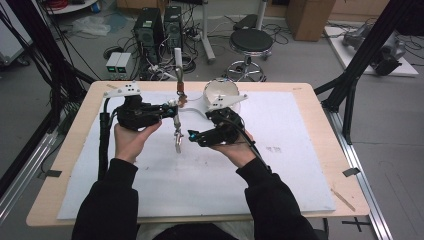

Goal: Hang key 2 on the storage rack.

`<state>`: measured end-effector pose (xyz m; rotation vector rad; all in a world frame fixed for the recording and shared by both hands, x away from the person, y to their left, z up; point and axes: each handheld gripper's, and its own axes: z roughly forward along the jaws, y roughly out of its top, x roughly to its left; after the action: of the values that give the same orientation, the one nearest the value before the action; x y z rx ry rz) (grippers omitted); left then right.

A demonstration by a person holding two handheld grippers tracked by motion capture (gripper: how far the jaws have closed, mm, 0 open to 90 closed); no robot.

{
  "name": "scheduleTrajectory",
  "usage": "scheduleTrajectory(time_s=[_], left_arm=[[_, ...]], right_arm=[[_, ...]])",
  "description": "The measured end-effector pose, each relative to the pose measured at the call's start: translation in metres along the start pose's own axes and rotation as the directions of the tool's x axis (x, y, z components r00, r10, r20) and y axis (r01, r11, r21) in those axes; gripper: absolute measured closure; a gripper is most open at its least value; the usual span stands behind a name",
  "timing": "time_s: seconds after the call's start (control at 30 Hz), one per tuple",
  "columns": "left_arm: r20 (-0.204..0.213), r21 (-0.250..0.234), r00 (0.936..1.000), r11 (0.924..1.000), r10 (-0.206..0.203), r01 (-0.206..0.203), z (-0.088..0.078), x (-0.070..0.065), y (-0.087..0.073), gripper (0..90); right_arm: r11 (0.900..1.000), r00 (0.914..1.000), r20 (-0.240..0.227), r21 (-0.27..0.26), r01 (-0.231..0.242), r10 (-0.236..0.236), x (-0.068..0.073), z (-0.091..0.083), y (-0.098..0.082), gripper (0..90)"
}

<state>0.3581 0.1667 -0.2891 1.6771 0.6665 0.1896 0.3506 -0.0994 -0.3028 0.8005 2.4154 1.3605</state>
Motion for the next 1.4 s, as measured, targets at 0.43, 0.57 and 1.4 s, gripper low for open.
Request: scheduleTrajectory(time_s=[0.43, 0.57, 1.4], left_arm=[[-0.037, 0.014, 0.9993, 0.9999, 0.008, -0.007, -0.002, 0.005, 0.002, 85.1], [-0.049, 0.021, 0.9986, 0.9996, 0.018, -0.017, -0.002, 0.005, 0.004, 85.2], [-0.134, 0.07, 0.9863, 0.9937, 0.096, -0.087, 0.014, 0.031, 0.053, 85.3]], right_arm=[[1.0, 0.996, 0.089, -0.017, 0.004, -0.003, -0.024, -0.026, -0.026, 2.5], [1.0, 0.9933, 0.114, -0.016, -0.015, 0.016, -0.035, -0.037, -0.041, 2.5], [0.988, 0.962, 0.227, -0.067, -0.14, 0.152, -0.076, -0.089, -0.147, 2.5]])
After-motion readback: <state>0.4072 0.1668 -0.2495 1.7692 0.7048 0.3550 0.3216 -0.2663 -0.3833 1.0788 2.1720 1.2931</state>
